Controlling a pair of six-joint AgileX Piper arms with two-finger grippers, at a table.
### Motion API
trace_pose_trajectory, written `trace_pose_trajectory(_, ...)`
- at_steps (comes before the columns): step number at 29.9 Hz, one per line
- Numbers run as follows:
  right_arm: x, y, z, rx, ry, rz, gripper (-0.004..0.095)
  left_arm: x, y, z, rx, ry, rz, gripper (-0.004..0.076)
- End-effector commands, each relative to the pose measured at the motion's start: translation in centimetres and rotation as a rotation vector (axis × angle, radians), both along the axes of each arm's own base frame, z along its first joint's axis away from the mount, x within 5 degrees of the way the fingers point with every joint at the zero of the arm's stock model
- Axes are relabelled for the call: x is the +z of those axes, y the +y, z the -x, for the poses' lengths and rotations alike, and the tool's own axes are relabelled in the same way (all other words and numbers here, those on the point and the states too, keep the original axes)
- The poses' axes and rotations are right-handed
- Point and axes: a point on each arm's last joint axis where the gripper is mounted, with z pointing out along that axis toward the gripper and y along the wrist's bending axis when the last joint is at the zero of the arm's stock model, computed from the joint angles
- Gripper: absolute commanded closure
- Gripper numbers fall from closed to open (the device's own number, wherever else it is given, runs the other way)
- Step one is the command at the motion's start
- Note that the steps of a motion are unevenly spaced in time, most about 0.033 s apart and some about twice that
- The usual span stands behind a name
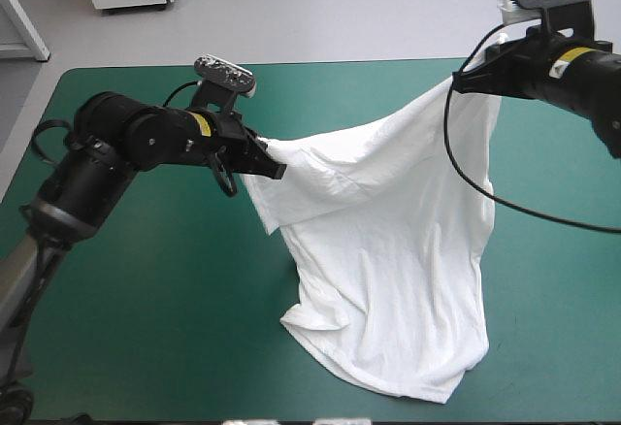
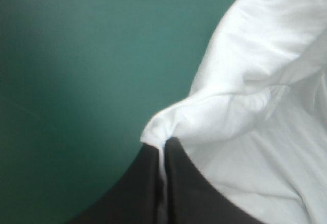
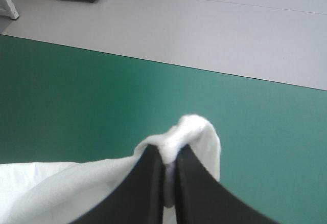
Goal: Fold the cloth
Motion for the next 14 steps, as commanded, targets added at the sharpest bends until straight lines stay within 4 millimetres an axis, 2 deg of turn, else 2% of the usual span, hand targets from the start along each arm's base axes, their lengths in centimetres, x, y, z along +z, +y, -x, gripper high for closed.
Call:
trace_pose_trajectory(1, -0.1, 0.5, -2.9, -0.011, -0.098, -0.01, 0.0922, -0.1, 0.0, -2.9, 0.052, -0.102, 0.041, 0.0734)
trace_pose_trajectory(2, -1.3, 0.8, -4.6, -0.011, -0.066, -0.004, 0.0921, -0.9, 0.1, -4.0, 0.071, -0.094, 0.037, 0.0734)
trace_pose_trajectory(4, -2.6, 1.1, -6.1, -0.011, -0.035, 0.003, 0.0921, -2.3, 0.5, -5.9, 0.106, -0.079, 0.028, 0.0733)
trace_pose_trajectory(8, -6.4, 1.8, -9.9, -0.013, 0.06, 0.032, 0.0921, -5.1, 1.4, -9.3, 0.16, -0.062, 0.013, 0.0733)
trace_pose_trajectory(14, -11.6, 2.6, -14.0, -0.009, 0.185, 0.064, 0.0921, -8.7, 2.6, -13.4, 0.218, -0.076, 0.005, 0.0733)
